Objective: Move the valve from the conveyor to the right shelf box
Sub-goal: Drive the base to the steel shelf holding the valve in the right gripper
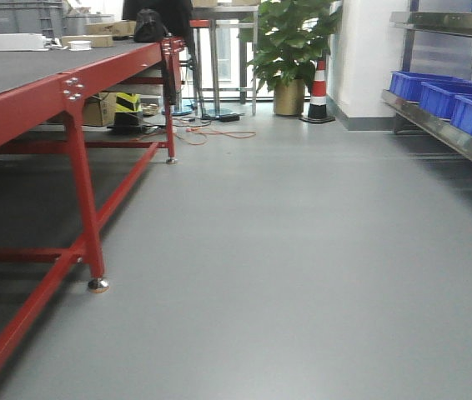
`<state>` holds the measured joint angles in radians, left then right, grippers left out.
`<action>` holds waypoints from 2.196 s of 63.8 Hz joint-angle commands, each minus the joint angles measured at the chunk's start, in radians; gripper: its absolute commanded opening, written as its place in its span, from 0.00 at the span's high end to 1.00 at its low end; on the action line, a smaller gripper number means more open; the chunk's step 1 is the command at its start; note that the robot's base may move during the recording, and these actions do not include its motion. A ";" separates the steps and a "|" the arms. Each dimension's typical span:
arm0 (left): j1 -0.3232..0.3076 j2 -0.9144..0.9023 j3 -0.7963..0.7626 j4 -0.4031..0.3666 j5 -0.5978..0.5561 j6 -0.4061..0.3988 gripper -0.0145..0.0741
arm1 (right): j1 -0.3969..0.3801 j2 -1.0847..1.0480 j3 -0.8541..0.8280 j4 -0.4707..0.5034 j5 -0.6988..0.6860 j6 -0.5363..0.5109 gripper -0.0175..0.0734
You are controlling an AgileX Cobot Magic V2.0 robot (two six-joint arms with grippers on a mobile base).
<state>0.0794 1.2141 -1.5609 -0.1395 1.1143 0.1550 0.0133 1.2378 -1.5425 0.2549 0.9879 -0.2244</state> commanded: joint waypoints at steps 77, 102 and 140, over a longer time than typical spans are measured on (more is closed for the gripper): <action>-0.004 -0.010 -0.009 -0.009 -0.041 -0.008 0.96 | -0.001 -0.011 -0.017 0.006 -0.066 0.001 0.98; -0.004 -0.010 -0.009 -0.009 -0.041 -0.008 0.96 | -0.001 -0.011 -0.017 0.006 -0.097 0.001 0.98; -0.004 -0.010 -0.009 -0.009 -0.041 -0.008 0.96 | -0.001 -0.011 -0.017 0.006 -0.189 0.001 0.98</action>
<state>0.0794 1.2141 -1.5609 -0.1357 1.1143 0.1550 0.0133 1.2396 -1.5425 0.2608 0.8710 -0.2244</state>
